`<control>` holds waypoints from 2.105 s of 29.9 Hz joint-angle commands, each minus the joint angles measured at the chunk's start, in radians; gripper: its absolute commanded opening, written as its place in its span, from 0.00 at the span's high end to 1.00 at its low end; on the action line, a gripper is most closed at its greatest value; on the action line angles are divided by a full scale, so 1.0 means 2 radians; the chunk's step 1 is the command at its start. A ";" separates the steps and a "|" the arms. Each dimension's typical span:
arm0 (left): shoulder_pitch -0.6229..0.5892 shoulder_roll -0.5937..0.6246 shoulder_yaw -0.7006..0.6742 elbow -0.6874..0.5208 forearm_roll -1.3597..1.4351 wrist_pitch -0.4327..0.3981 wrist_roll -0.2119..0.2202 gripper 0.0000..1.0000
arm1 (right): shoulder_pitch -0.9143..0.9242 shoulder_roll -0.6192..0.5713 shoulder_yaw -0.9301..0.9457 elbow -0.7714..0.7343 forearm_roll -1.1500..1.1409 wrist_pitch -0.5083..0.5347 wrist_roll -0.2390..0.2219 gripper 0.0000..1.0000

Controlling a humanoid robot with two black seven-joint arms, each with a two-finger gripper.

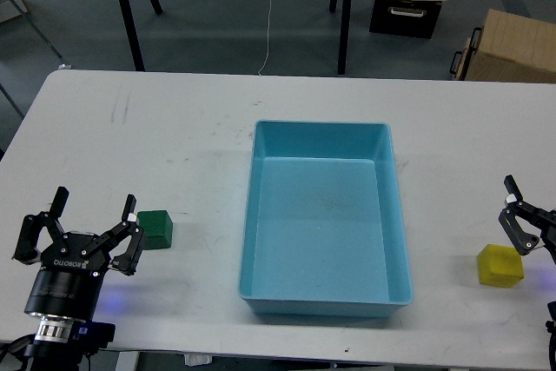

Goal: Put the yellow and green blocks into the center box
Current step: 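Raise the right gripper and move it toward the yellow cube, then lower the right gripper onto the yellow cube and grasp it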

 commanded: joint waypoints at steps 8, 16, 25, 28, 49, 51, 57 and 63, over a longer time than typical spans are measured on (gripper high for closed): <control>0.001 0.001 0.000 -0.013 -0.001 0.000 0.001 0.00 | 0.006 0.026 0.025 -0.026 0.047 0.000 0.001 0.01; -0.002 -0.001 0.004 -0.012 0.014 0.000 0.000 0.00 | 0.110 -0.109 -0.009 -0.027 -0.022 -0.082 -0.025 0.00; -0.005 -0.002 0.004 -0.008 0.018 0.000 0.000 0.00 | 0.372 -0.327 -0.282 -0.025 -0.075 -0.113 -0.103 0.00; -0.006 -0.003 0.004 -0.008 0.018 0.000 0.000 0.00 | 0.469 -0.344 -0.397 -0.025 -0.129 -0.113 -0.120 0.00; -0.004 -0.003 0.011 -0.006 0.028 0.000 0.000 0.00 | 0.809 -0.368 -0.871 -0.020 -0.565 -0.013 -0.165 0.00; -0.004 -0.003 0.013 -0.002 0.028 0.000 0.000 0.00 | 0.800 -0.371 -0.867 -0.020 -0.565 -0.013 -0.166 0.00; -0.004 -0.003 0.018 0.000 0.028 0.000 0.000 0.00 | 0.790 -0.371 -0.870 -0.017 -0.569 -0.013 -0.171 0.00; -0.004 -0.003 0.018 0.005 0.028 0.000 0.000 0.00 | 0.770 -0.358 -0.863 -0.019 -0.576 -0.037 -0.171 0.00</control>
